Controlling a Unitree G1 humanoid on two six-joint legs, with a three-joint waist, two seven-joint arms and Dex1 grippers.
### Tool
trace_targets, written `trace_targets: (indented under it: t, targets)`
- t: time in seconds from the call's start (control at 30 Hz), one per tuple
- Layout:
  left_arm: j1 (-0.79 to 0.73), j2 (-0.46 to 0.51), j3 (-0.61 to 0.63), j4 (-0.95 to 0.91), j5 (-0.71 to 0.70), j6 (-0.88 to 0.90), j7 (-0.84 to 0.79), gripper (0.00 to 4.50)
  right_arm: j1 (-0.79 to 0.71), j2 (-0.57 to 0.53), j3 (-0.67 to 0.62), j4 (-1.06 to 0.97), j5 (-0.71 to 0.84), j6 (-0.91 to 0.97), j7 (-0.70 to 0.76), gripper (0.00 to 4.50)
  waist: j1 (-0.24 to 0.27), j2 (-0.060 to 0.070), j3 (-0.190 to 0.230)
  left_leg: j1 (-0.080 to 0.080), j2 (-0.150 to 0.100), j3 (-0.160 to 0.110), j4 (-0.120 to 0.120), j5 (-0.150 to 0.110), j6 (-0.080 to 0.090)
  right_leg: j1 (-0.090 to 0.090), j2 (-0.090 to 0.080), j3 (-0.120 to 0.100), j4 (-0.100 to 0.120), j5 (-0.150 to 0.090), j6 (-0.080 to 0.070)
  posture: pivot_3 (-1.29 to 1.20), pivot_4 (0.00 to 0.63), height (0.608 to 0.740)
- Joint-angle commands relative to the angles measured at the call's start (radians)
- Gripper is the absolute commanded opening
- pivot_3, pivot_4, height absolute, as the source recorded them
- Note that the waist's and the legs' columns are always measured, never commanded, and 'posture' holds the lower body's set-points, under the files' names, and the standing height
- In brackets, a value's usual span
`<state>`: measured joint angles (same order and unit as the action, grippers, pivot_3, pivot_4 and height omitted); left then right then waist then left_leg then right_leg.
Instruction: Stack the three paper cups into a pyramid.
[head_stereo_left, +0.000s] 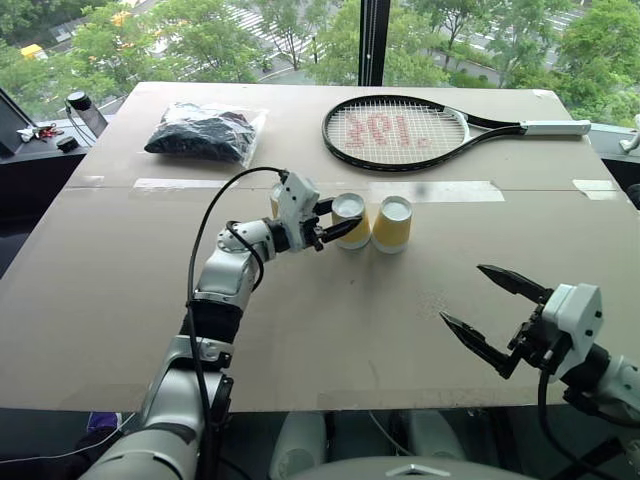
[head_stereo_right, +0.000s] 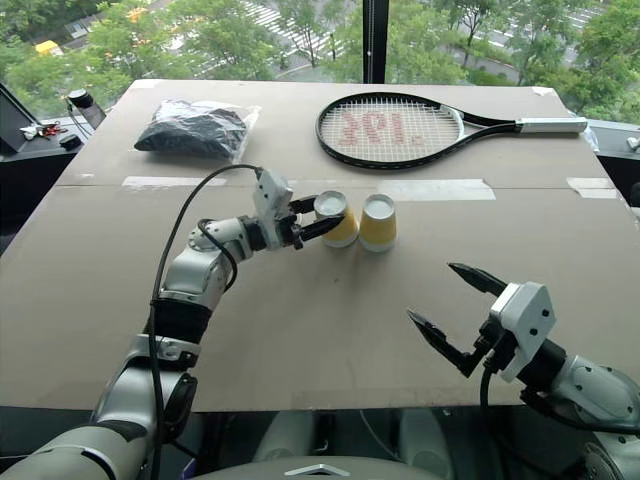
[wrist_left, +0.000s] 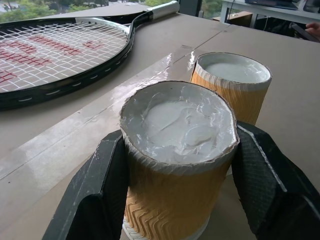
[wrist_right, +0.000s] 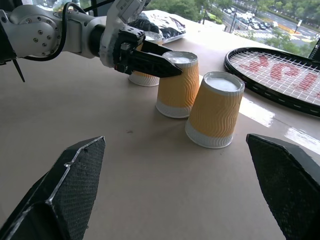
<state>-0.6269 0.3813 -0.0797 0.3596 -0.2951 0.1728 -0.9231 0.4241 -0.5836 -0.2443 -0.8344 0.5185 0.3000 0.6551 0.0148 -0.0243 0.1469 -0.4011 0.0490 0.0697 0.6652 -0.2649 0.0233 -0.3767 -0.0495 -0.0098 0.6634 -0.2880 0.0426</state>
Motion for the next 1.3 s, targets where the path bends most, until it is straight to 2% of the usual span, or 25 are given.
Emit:
trace_targets:
  t: [0.03, 0.33, 0.37, 0.47, 0.77, 1.07, 1.17, 1.3]
  targets:
    - [-0.019, -0.01, -0.002, 0.02, 0.017, -0.029, -0.015, 2.34, 0.011, 0.0, -0.038, -0.018, 0.008, -0.031, 0.007, 4.5, 0.0, 0.0, 0.0, 0.0, 0.0, 0.0, 0.0, 0.0, 0.0, 0.0, 0.0, 0.0, 0.0, 0.0, 0.0, 0.0, 0.15, 0.74]
    - [-0.021, -0.019, -0.003, 0.039, 0.024, -0.073, -0.054, 2.34, 0.007, -0.003, -0.041, -0.012, 0.007, -0.034, 0.012, 4.5, 0.0, 0.0, 0.0, 0.0, 0.0, -0.001, 0.002, -0.001, 0.002, 0.001, 0.0, 0.0, 0.001, 0.0, 0.0, 0.0, 0.15, 0.74]
    - [-0.021, -0.017, -0.004, 0.039, 0.024, -0.069, -0.06, 3.36, 0.005, -0.005, -0.04, -0.01, 0.008, -0.034, 0.013, 4.5, 0.0, 0.0, 0.0, 0.0, 0.0, -0.001, 0.002, -0.001, 0.002, 0.001, 0.0, 0.0, 0.001, 0.0, 0.0, 0.0, 0.15, 0.74]
    - [-0.02, -0.014, 0.005, 0.033, 0.024, -0.066, -0.055, 4.46, -0.003, -0.007, -0.037, -0.005, 0.008, -0.034, 0.015, 4.5, -0.001, 0.0, 0.0, 0.0, 0.0, -0.001, 0.002, -0.001, 0.002, 0.0, 0.0, 0.0, 0.001, 0.0, 0.0, 0.0, 0.15, 0.74]
    - [0.079, 0.054, 0.06, -0.156, -0.034, 0.027, -0.05, 4.46, -0.032, -0.015, -0.029, 0.021, 0.014, -0.034, 0.032, 4.5, -0.004, 0.0, 0.0, 0.0, 0.001, -0.001, 0.001, 0.0, 0.0, 0.0, 0.0, 0.0, 0.001, 0.0, 0.0, 0.0, 0.15, 0.74]
    - [0.345, 0.128, 0.192, -0.443, -0.171, 0.135, -0.028, 4.46, -0.096, -0.024, -0.002, 0.068, 0.021, -0.032, 0.065, 4.5, -0.003, 0.0, 0.0, 0.001, 0.005, 0.0, 0.001, 0.0, 0.0, 0.0, 0.0, 0.001, 0.001, 0.0, 0.0, 0.0, 0.15, 0.74]
    - [0.405, 0.144, 0.241, -0.415, -0.159, 0.127, 0.015, 4.46, -0.125, -0.023, 0.018, 0.088, 0.018, -0.034, 0.074, 4.5, 0.001, 0.0, 0.0, 0.001, 0.006, 0.0, 0.002, -0.001, 0.001, 0.001, 0.0, 0.0, 0.002, 0.0, 0.0, 0.0, 0.15, 0.74]
    - [0.353, 0.15, 0.28, -0.33, -0.128, 0.118, 0.098, 4.46, -0.157, -0.024, 0.034, 0.099, 0.026, -0.034, 0.084, 4.5, 0.001, 0.0, 0.0, 0.002, 0.005, 0.0, 0.002, -0.003, 0.005, 0.001, 0.0, 0.0, 0.002, 0.0, 0.0, 0.0, 0.15, 0.74]
